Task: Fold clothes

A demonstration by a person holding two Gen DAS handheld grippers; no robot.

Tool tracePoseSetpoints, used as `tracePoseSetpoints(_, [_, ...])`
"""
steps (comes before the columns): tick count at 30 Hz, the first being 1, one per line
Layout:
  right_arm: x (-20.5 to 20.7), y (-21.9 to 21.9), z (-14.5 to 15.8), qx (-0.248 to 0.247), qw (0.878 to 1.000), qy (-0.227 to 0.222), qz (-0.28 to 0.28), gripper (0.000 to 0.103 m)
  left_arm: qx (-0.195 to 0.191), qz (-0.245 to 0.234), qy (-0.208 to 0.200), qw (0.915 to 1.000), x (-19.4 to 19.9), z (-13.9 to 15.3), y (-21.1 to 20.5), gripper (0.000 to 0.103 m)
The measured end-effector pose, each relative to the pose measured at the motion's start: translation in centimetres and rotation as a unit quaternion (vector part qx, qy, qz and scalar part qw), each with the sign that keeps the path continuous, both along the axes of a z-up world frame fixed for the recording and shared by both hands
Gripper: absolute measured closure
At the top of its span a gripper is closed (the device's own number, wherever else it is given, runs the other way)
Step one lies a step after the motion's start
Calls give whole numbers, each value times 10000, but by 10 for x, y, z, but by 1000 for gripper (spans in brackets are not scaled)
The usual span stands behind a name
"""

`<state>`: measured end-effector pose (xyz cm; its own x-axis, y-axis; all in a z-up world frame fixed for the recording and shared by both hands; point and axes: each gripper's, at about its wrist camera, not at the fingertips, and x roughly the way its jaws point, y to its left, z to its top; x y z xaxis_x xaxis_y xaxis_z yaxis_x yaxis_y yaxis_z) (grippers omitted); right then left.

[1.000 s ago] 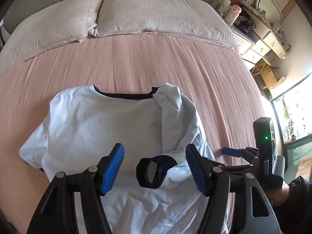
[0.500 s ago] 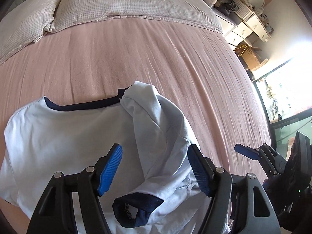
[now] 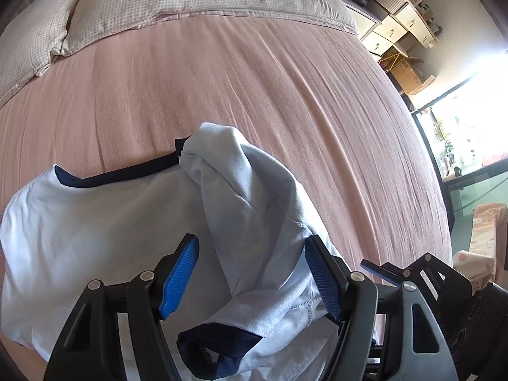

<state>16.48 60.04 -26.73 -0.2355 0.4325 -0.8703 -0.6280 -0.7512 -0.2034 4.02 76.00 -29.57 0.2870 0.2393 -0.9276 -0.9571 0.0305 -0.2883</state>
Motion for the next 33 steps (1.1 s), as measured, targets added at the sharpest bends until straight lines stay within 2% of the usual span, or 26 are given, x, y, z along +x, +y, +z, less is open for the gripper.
tracePoseSetpoints(1, [0,3,-2,-12,10000,0,-55,55,11,-35,56,10000,0,-1,0,41])
tracePoseSetpoints(3, [-3,7,-5,-41,9999,40,-124,58,12,-81,228,9997,1,-2,-1,73])
tracePoseSetpoints(4, [-4,8,-5,-61,9999,74,-143,59,12,-104,314,9995,1,-3,-1,75])
tracePoseSetpoints(8, [-4,13,-14,-177,9996,-16,-233,79,-10,-186,159,9997,2,-4,-1,77])
tracePoseSetpoints(11, [-1,21,-17,-293,9990,-18,-330,84,51,-226,103,9997,2,-1,-2,77])
tracePoseSetpoints(14, [3,28,-18,-391,9982,-42,-455,85,45,-164,41,9998,-2,0,-2,79])
tracePoseSetpoints(15, [4,31,-18,-419,9979,-54,-488,86,5,-152,59,9999,-3,-1,-2,86])
tracePoseSetpoints(18, [8,33,-18,-535,9968,-101,-578,86,-168,-182,181,9995,-4,-9,-2,93])
tracePoseSetpoints(21, [16,31,-18,-696,9950,-67,-710,86,-204,-192,119,9995,-4,-13,-3,100])
tracePoseSetpoints(24, [23,32,-20,-916,9922,36,-840,86,-178,-74,91,9998,-3,-13,-4,101])
tracePoseSetpoints(28, [25,32,-21,-936,9918,42,-871,86,-121,99,119,9998,-9,-10,-2,101])
tracePoseSetpoints(33, [16,29,-27,-891,9926,-140,-808,86,-142,237,361,9990,-26,-7,3,101])
